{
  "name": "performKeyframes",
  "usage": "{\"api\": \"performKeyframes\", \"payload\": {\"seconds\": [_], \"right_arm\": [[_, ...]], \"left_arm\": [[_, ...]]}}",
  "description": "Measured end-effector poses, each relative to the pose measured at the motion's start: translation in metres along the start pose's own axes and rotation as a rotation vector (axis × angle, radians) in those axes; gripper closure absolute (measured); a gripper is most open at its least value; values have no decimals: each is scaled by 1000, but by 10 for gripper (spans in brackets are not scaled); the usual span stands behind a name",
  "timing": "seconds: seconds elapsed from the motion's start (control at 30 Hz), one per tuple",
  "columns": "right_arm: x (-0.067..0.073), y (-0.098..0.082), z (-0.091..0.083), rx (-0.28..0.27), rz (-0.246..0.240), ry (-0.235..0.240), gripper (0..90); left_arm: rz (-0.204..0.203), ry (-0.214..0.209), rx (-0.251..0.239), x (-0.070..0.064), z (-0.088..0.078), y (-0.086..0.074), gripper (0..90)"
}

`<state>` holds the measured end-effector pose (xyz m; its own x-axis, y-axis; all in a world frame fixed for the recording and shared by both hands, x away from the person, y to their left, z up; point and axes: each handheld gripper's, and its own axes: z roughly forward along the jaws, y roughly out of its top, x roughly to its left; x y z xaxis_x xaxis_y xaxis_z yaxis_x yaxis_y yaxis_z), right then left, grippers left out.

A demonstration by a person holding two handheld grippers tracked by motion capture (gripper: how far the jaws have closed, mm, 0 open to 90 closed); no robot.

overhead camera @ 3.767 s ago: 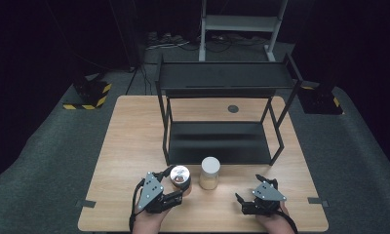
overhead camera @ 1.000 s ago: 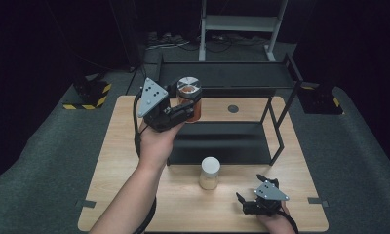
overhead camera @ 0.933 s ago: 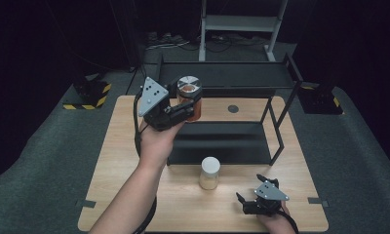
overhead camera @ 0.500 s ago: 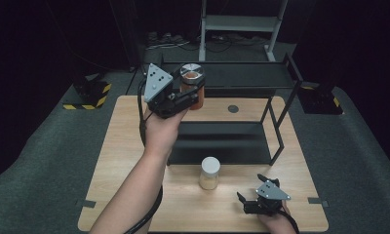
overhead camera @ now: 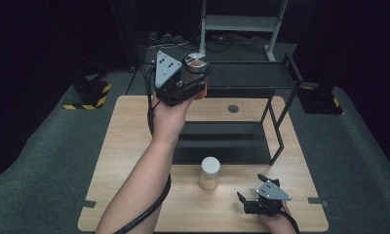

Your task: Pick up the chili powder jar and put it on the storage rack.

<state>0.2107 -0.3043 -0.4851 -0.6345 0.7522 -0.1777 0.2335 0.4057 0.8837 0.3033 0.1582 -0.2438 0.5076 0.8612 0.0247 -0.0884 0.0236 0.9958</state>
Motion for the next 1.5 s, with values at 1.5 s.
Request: {"api": "performKeyframes", "payload": {"seconds": [1.5], "right_arm": [[-1,-3,-2,-13,10,3,0]], "left_arm": [[-26,98,30,5,49,-7,347]]}}
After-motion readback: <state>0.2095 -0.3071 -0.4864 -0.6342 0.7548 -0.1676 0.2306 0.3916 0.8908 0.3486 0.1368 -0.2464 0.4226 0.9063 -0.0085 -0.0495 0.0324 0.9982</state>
